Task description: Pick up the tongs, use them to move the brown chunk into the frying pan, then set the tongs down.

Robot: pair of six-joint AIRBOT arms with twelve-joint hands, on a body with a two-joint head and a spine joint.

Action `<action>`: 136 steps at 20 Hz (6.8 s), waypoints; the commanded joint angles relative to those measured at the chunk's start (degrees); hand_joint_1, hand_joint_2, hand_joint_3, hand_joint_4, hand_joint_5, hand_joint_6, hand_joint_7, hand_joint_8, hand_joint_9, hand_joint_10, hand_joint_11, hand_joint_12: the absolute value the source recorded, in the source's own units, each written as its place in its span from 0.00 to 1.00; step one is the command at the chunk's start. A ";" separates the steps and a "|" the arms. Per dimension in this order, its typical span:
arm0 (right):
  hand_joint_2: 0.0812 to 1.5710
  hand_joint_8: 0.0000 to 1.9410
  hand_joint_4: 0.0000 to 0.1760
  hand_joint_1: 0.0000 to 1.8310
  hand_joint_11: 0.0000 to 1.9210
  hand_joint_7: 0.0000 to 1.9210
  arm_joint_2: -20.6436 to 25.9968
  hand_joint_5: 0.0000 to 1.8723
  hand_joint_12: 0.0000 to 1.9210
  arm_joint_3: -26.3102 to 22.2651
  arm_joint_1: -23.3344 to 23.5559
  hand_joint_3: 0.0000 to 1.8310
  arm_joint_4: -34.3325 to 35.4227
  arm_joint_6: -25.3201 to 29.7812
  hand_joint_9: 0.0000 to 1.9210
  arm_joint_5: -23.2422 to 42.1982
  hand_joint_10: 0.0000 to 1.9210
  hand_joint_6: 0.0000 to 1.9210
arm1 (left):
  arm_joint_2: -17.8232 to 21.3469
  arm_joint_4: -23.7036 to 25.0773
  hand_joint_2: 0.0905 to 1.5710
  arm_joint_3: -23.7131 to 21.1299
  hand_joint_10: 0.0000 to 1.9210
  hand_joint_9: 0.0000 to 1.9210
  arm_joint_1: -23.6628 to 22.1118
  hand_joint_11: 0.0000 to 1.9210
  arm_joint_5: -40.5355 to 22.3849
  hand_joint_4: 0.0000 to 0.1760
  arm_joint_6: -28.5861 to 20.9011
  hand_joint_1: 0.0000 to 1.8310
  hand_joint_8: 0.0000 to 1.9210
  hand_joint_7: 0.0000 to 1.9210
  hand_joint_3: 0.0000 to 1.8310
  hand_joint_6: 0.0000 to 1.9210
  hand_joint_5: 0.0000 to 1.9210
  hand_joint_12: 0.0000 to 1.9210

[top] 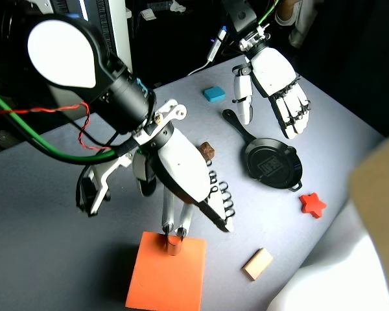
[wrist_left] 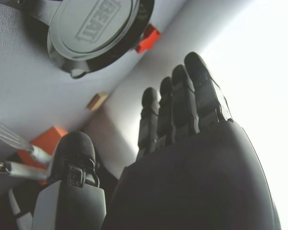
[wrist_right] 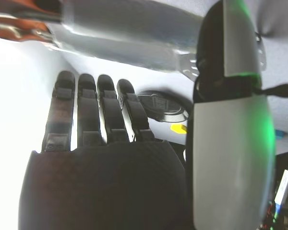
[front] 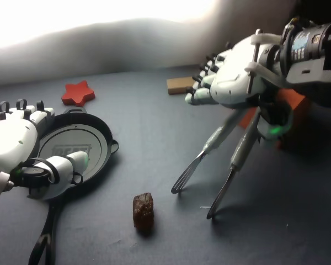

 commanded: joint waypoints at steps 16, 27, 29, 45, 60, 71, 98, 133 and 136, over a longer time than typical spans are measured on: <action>0.55 0.00 0.00 0.57 0.00 0.00 0.16 0.00 0.00 -1.03 0.13 0.01 -0.99 -2.06 0.00 3.07 0.00 0.00 | 0.28 3.96 0.81 0.26 0.00 0.09 -0.16 0.00 -4.33 0.08 -0.65 0.11 0.00 0.09 0.00 0.00 0.11 0.27; 0.56 0.00 0.00 0.55 0.00 0.00 -0.79 0.00 0.00 -0.59 -1.13 0.01 -6.52 0.53 0.00 4.34 0.00 0.00 | 0.14 3.94 0.82 0.20 0.00 0.09 0.08 0.00 -4.45 0.06 -1.10 0.10 0.00 0.08 0.00 0.00 0.10 0.31; 0.55 0.00 0.00 0.59 0.00 0.00 -0.92 0.00 0.00 -0.40 -1.86 0.00 -6.50 0.57 0.00 4.59 0.00 0.00 | 0.14 3.95 0.83 0.21 0.00 0.08 0.12 0.00 -4.45 0.13 -1.10 0.09 0.00 0.08 0.00 0.00 0.08 0.29; 0.55 0.00 0.00 0.59 0.00 0.00 -4.05 0.00 0.00 3.08 -5.12 0.00 -6.41 4.08 0.00 5.56 0.00 0.00 | 0.13 3.96 0.84 0.02 0.00 0.05 0.09 0.00 -4.45 0.22 -0.80 0.08 0.00 0.03 0.00 0.00 0.04 0.30; 0.61 0.00 0.00 0.58 0.00 0.00 -4.85 0.00 0.00 4.87 -7.47 0.02 -6.23 6.79 0.00 6.47 0.00 0.00 | 0.10 3.96 0.84 -0.02 0.00 0.05 -0.43 0.00 -4.45 0.11 -0.67 0.06 0.00 0.04 0.00 0.00 0.05 0.31; 0.68 0.00 0.00 0.55 0.00 0.07 -4.79 0.07 0.12 5.20 -7.37 0.01 -4.31 6.68 0.05 6.86 0.02 0.01 | 0.10 3.95 0.84 -0.35 0.00 0.05 -0.56 0.00 -4.45 0.16 -0.67 0.12 0.00 0.04 0.00 0.00 0.04 0.25; 0.71 0.01 0.00 0.57 0.01 0.36 -2.02 0.29 0.81 1.65 -1.90 0.00 -4.42 8.41 0.23 3.85 0.27 0.14 | 0.09 3.95 0.84 0.96 0.00 0.06 -1.02 0.00 -4.45 0.20 -0.69 0.06 0.00 0.05 0.00 0.00 0.06 0.33; 0.71 0.00 0.00 0.57 0.00 0.36 -6.78 0.29 0.80 -12.76 1.20 0.00 -27.86 45.93 0.22 -22.18 0.27 0.14 | 1.03 1.21 0.83 11.55 0.00 0.03 -0.19 0.00 -2.12 0.17 -4.46 0.11 0.00 0.04 0.00 0.00 0.05 0.24; 0.71 0.00 0.00 0.57 0.00 0.36 -7.88 0.29 0.79 -12.04 0.95 0.00 -29.34 47.23 0.22 -22.33 0.27 0.15 | 1.05 1.21 0.83 11.51 0.00 0.03 -0.01 0.00 -2.12 0.16 -4.57 0.08 0.00 0.03 0.00 0.00 0.04 0.23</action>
